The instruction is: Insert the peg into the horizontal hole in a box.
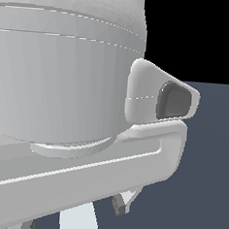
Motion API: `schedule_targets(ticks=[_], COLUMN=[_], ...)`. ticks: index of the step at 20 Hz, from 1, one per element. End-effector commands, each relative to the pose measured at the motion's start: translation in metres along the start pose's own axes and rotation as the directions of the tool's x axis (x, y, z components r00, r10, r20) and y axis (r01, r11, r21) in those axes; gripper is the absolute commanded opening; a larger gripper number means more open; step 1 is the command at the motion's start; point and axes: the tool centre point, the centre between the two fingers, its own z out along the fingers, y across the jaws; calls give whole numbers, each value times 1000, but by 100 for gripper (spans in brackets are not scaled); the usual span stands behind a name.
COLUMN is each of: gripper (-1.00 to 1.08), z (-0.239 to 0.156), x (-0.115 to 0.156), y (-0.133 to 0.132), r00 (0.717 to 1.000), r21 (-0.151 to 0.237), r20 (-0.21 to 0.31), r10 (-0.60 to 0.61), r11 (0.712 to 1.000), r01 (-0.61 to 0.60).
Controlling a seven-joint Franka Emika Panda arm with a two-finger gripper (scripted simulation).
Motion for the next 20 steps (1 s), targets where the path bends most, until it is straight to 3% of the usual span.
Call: schedule_targets(ticks=[1,10,11,20], gripper=[100,100,-100,-100], z=[12,38,38,38], x=[1,1,1,1], y=[-1,0,0,0], r00=[1000,1000,1000,1000], r21=[1,1,1,1], r20=[-1,-1,-1,-1], r10=[0,0,0,0], r11=[1000,1000,1000,1000], r01=[0,0,0,0])
